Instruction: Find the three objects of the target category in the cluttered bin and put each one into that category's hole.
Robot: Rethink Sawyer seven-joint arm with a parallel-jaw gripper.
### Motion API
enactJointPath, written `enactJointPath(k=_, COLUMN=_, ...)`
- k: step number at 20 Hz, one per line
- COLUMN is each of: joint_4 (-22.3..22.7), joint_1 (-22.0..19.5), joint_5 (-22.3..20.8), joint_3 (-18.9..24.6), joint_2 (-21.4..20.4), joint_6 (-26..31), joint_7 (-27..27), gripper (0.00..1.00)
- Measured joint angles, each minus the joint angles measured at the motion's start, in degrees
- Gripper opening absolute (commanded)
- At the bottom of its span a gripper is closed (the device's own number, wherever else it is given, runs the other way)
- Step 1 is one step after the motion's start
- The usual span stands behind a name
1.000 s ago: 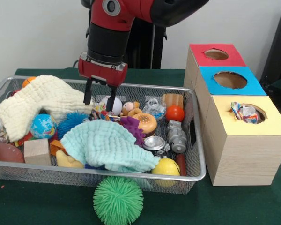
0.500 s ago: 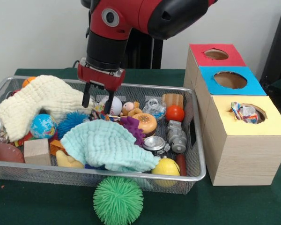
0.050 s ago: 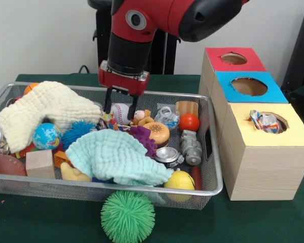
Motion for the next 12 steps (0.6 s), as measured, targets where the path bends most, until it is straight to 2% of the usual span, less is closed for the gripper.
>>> enactJointPath(k=5, joint_4=0.0, joint_1=0.72, joint_5=0.01, joint_3=-0.01, joint_2=0.06, joint_6=-3.15, joint_7=0.0, gripper=1.0)
enactJointPath(k=12, joint_4=-0.02, joint_1=0.35, joint_5=0.17, joint_3=-0.48, joint_2=2.6, joint_6=-0.41, joint_7=0.0, gripper=1.0)
